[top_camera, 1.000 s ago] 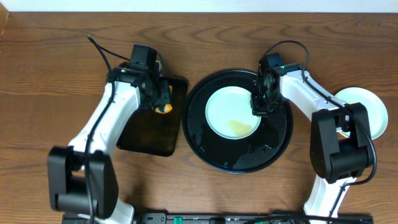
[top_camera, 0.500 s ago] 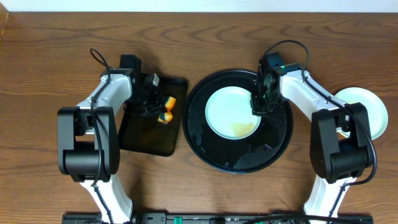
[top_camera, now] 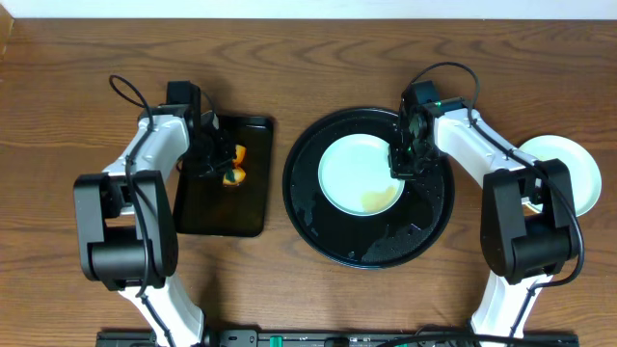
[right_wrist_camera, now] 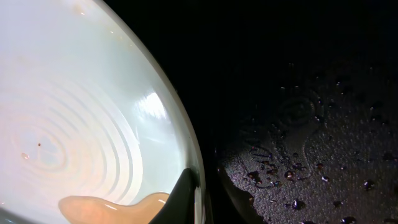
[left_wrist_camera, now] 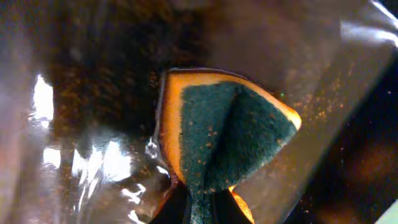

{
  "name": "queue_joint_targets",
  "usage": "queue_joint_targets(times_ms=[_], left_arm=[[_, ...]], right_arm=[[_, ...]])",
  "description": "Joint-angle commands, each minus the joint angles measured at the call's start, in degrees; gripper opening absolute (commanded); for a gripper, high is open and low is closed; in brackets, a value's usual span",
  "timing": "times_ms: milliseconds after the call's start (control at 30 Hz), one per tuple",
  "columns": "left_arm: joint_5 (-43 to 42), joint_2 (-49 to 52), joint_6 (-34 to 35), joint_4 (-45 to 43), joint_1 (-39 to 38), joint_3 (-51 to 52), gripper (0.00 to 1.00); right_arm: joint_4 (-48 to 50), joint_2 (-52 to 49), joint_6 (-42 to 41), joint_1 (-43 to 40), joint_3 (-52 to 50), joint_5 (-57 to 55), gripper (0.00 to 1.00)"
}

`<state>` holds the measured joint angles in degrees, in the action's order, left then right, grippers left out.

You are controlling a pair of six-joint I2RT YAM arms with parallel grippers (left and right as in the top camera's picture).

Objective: Clean dirty plates on tray and stack at the side
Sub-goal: 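Return the sponge to the black rectangular tray with the left gripper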

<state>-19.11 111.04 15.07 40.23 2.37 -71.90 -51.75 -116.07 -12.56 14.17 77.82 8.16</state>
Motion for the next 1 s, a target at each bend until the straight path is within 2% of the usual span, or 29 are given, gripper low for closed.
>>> queue_joint_targets(times_ms=[0, 300, 433, 567, 733, 967], left_arm=[[2.08, -1.31, 2.56, 0.66, -3.58, 0.15, 0.08], [4.02, 0.70, -0.22, -0.22, -14.08, 0.44, 0.09], [5.29, 0.92, -1.29, -0.92, -15.96, 0.42, 0.11], [6.23, 0.81, -1.53, -1.01, -14.95, -0.57, 0.08], [11.30, 0.37, -1.46, 1.77, -11.82, -2.69, 0.08], [10.60, 0.02, 0.39, 8.41, -8.70, -2.82, 0.08]], right_arm=[[-0.48, -2.16, 0.63, 1.03, -1.75, -1.88, 0.01], [-0.50, -2.16, 0.63, 1.03, -1.75, -1.90, 0.01], [-0.72, -2.16, 0.63, 1.03, -1.75, -1.88, 0.01], [-0.76, -2.16, 0.66, 1.03, -1.75, -1.90, 0.01], [-0.98, -2.16, 0.66, 1.03, -1.75, -1.90, 0.01], [-0.96, -2.16, 0.68, 1.03, -1.75, -1.92, 0.01]])
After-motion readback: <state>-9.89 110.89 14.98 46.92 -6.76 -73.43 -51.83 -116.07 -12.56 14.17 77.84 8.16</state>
